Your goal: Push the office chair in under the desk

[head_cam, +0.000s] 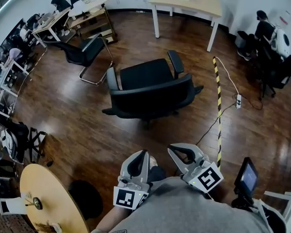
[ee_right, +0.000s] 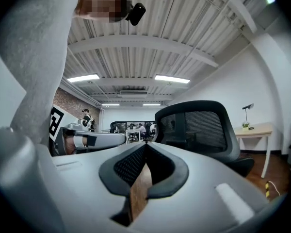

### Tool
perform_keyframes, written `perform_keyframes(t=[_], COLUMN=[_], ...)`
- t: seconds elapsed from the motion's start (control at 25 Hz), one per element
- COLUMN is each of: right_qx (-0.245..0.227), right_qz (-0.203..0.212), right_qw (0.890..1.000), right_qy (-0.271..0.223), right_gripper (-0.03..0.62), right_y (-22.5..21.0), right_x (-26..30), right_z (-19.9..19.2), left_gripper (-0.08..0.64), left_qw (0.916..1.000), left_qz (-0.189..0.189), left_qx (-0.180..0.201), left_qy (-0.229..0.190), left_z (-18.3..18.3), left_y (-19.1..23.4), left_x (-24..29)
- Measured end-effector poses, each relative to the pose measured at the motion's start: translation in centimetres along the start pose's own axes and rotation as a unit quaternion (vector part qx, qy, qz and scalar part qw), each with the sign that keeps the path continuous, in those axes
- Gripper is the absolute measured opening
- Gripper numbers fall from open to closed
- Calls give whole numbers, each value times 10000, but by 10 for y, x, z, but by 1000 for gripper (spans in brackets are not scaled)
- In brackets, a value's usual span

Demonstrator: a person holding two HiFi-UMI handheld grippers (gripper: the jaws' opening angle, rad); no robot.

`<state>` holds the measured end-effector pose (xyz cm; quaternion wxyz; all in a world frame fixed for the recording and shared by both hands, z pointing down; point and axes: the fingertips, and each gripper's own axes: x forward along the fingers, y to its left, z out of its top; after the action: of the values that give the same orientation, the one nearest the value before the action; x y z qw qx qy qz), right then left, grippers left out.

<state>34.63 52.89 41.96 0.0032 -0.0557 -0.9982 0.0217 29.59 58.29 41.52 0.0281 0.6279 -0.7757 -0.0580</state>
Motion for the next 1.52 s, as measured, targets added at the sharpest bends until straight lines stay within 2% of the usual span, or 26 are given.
perform_keyframes(t=[0.2,0.4,0.64,0.8,0.96,1.04,1.12,1.16,1.2,1.24,1.28,1.4,1.44,1.52], right_qx=[-16,-23,-59,-123,-116,-121,-140,-142,-137,-134,-138,-157,-158,-147], right_qz=[-415,-683,-685,-542,-517,-496,-488,-501,-527,-559,-592,-701,-748,-864], right_qw=[9991,9977,9976,9984,9986,9987,9987,9986,9985,9983,9982,9974,9971,9961], right_qy=[-22,30,115,132,67,71,45,20,-1,-8,1,29,24,25], right_gripper=[2,2,2,2,2,2,2,2,2,2,2,2,2,2], right_y=[-12,-21,-33,-40,-48,-51,-55,-57,-60,-63,-65,-73,-76,-80], right_x=[52,74,88,93,94,93,92,91,89,87,85,77,75,68], right_z=[7,8,9,10,11,11,13,14,15,16,16,16,17,18], left_gripper=[6,6,6,6,6,6,6,6,51,158,202,275,276,279], left_qw=[9994,9987,9987,9994,9999,9986,9951,9927,9899,9872,9852,9788,9728,9535], left_qz=[-338,-489,-478,-278,102,329,399,342,218,51,-126,-769,-1060,-1547], left_qx=[-44,-122,-139,-201,45,352,787,991,1165,1311,1420,1589,1677,2008], left_qy=[46,90,55,38,124,218,441,604,776,902,950,1042,1194,1632], left_z=[12,14,16,13,7,4,-5,-12,-20,-27,-31,-33,-35,-45], left_y=[57,85,101,110,135,156,177,186,193,198,203,209,208,208], left_x=[20,34,50,58,65,66,68,68,69,71,72,74,74,70])
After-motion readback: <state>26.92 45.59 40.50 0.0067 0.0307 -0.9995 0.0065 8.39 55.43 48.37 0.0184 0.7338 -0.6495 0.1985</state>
